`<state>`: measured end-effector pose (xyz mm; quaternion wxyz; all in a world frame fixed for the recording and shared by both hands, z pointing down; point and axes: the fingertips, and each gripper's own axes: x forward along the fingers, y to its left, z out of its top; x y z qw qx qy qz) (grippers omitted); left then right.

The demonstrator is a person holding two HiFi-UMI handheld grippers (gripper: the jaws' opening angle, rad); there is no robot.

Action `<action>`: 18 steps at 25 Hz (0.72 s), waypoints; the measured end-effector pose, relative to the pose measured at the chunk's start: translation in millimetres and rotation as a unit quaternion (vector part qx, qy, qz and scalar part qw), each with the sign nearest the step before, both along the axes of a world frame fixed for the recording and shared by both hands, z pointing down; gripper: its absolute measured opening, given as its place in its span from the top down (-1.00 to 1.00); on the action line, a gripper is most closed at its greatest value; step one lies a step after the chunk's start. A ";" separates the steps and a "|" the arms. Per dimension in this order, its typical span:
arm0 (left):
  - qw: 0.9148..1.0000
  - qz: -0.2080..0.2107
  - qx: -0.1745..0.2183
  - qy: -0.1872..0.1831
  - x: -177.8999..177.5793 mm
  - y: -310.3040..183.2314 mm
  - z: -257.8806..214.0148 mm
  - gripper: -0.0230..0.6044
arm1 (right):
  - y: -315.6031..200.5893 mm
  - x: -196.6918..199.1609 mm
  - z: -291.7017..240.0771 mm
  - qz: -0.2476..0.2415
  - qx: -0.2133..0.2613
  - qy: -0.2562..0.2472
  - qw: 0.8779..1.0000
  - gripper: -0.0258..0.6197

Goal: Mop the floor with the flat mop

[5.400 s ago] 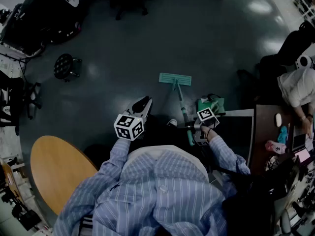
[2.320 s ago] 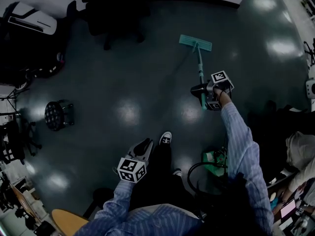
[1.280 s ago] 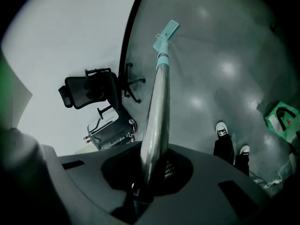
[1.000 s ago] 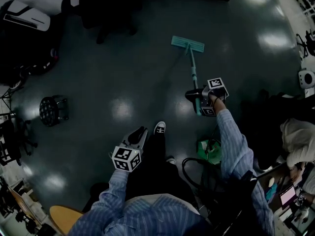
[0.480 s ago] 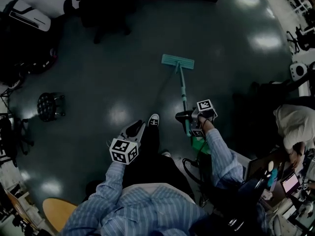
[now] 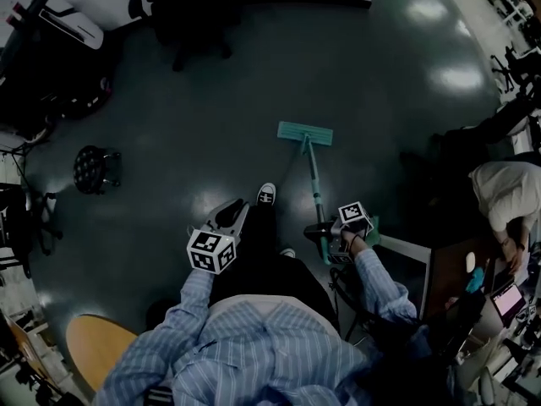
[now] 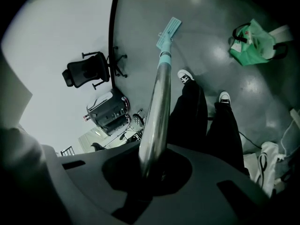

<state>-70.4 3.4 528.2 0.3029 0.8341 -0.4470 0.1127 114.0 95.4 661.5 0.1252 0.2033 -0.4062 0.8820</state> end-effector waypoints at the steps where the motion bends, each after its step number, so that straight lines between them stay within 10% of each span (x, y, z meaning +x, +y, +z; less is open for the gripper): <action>1: 1.000 0.000 0.003 -0.002 -1.7 10.1 0.4 0.73 | 17.5 0.6 0.9 -0.004 -0.001 -0.001 1.000 0.83; 18: 0.999 0.031 0.031 0.000 29.4 128.5 -7.1 0.73 | 237.1 55.4 -16.7 -0.064 -0.022 -0.007 0.998 0.83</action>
